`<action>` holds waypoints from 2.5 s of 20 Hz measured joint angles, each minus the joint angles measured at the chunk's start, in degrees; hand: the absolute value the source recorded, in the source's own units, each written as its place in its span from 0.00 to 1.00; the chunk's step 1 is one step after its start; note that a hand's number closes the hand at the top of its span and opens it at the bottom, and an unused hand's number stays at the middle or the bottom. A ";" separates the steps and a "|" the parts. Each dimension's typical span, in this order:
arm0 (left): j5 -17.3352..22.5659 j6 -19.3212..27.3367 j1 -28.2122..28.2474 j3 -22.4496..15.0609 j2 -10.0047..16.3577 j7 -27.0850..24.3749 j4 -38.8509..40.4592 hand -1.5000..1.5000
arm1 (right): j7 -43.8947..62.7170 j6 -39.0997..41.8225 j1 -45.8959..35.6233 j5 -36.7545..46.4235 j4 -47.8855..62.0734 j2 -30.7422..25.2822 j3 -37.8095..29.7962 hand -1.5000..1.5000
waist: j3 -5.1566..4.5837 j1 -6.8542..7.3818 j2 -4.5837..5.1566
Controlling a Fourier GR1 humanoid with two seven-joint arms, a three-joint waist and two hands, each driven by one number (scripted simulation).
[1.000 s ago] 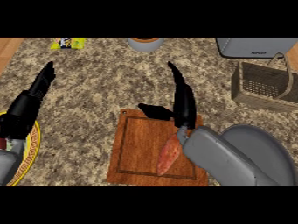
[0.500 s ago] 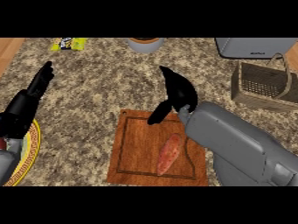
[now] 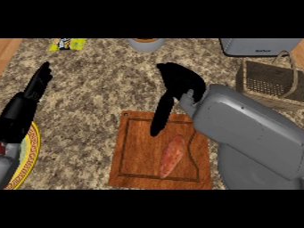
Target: Pick the sweet potato from the cutting board and place it in the basket
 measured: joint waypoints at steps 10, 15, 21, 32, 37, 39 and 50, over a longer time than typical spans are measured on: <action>-1.54 -0.53 0.47 0.58 -1.76 -0.64 -0.19 0.50 | 1.53 3.03 4.45 -1.66 -4.68 -1.75 1.69 0.00 | 0.09 0.31 0.64; -1.82 -1.15 -0.35 1.17 -1.72 1.45 -1.47 0.50 | 0.97 4.40 7.55 -1.88 -3.19 -1.20 3.32 0.00 | 0.12 0.59 0.74; -2.86 -1.51 0.23 1.52 -2.88 1.08 -1.27 0.50 | 0.23 4.31 11.46 1.21 -2.41 0.91 5.44 0.00 | 0.12 0.60 0.77; -4.80 -2.94 0.93 3.21 -4.21 1.64 -2.09 0.50 | -0.76 3.39 19.33 10.63 -4.87 1.94 5.23 0.00 | 0.13 0.54 0.78; -5.19 -3.95 1.76 4.25 -4.65 1.55 -2.96 0.50 | -1.46 3.21 22.36 14.76 -4.06 3.32 4.36 0.00 | 0.14 0.67 0.82; -5.84 -4.11 2.07 4.20 -5.07 1.86 -3.57 0.50 | -1.23 3.15 23.60 16.23 -4.95 3.82 3.61 0.00 | 0.14 0.64 0.81; -7.28 -6.03 1.25 6.37 -6.83 2.29 -3.13 0.50 | -2.64 4.01 29.02 23.48 -1.49 8.78 0.12 0.00 | 0.14 0.66 0.87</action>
